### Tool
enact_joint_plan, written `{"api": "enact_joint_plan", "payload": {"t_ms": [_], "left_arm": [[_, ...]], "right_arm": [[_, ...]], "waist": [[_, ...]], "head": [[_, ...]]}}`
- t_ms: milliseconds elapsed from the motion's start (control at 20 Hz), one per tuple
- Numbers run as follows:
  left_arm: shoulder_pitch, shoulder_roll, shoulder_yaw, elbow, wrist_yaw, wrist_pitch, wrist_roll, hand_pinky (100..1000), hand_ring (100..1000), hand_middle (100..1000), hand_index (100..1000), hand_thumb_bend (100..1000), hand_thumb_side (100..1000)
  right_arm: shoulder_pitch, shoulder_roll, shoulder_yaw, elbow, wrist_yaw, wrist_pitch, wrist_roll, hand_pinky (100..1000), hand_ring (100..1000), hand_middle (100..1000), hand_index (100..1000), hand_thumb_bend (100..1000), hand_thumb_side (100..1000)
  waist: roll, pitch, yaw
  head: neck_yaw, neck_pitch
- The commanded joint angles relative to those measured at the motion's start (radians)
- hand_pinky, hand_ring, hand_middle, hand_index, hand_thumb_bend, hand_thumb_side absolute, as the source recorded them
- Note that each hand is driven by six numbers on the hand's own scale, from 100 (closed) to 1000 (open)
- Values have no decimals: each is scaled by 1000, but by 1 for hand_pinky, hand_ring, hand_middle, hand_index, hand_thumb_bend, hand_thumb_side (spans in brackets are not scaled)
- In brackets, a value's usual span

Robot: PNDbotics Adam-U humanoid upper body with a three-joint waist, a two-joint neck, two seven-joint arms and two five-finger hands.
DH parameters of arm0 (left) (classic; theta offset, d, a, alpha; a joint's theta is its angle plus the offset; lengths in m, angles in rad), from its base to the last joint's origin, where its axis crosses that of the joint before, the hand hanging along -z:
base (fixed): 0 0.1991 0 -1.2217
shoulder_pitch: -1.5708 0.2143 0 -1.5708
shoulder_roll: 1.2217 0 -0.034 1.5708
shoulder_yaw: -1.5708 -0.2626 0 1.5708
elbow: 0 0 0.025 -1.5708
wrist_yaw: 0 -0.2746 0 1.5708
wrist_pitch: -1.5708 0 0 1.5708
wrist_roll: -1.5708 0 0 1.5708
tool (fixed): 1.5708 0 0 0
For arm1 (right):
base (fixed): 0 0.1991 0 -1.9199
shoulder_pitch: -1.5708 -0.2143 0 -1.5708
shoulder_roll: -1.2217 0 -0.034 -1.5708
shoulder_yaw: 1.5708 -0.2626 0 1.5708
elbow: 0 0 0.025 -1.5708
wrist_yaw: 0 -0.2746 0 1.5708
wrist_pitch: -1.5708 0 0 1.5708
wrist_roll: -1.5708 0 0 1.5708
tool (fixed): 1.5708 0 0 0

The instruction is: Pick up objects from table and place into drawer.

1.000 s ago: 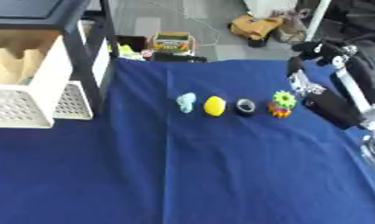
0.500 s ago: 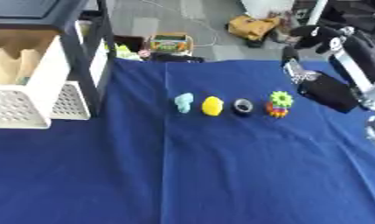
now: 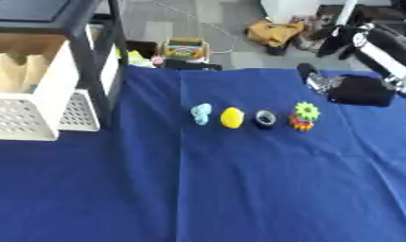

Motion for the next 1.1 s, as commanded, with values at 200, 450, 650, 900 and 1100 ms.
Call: {"api": "enact_joint_plan", "payload": {"t_ms": [200,450,650,900,1100], "left_arm": [[-2,-7,-3,-9,1,30,-31,364,100,222,929,100,850],[5,-22,-10,-9,6,62,-47,363,100,222,927,100,885],[7,-32,-11,-9,11,79,-57,362,100,222,926,100,897],[9,-39,-13,-9,15,90,-72,354,100,216,918,100,911],[10,-46,-15,-9,16,102,-80,345,100,212,914,100,914]], "right_arm": [[-67,-66,11,105,3,-40,120,715,775,698,982,307,511],[-115,-72,34,193,33,-59,209,725,782,771,1000,317,426],[-145,-69,51,247,55,-74,260,735,783,790,1000,290,361],[-170,-62,70,301,82,-73,276,737,790,797,1000,311,306],[-186,-56,86,337,112,-69,277,760,813,813,1000,411,329]], "waist": [[-4,-17,2],[-7,-13,2],[-9,-11,4],[-9,-6,7],[-8,-3,7]], "head": [[-2,-17],[-6,-21],[-9,-22],[-12,-26],[-15,-30]]}}
